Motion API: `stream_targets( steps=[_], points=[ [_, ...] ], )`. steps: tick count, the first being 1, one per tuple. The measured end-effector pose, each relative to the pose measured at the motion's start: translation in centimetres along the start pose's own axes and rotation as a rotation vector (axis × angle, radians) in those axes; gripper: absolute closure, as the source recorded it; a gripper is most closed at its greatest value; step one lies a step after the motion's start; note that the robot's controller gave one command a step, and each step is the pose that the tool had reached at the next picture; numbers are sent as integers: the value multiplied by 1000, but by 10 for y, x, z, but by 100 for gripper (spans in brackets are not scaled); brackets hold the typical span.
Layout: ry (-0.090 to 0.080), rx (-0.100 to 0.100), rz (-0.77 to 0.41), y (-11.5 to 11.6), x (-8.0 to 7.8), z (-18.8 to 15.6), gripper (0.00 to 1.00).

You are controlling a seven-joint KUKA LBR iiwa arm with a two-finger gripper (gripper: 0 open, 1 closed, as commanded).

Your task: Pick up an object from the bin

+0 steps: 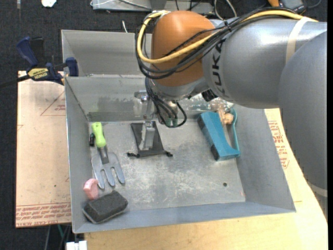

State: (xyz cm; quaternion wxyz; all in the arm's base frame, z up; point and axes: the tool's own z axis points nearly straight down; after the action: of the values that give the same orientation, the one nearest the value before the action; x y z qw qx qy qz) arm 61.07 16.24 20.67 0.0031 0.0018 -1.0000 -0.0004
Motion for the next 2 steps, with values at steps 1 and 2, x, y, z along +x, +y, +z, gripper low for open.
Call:
stream_targets(
  steps=[1, 2],
  points=[
    [-8, -1, 3, -1, -2, -5, 0],
    [-13, -2, -67, -31, -12, 46, 0]
  ],
)
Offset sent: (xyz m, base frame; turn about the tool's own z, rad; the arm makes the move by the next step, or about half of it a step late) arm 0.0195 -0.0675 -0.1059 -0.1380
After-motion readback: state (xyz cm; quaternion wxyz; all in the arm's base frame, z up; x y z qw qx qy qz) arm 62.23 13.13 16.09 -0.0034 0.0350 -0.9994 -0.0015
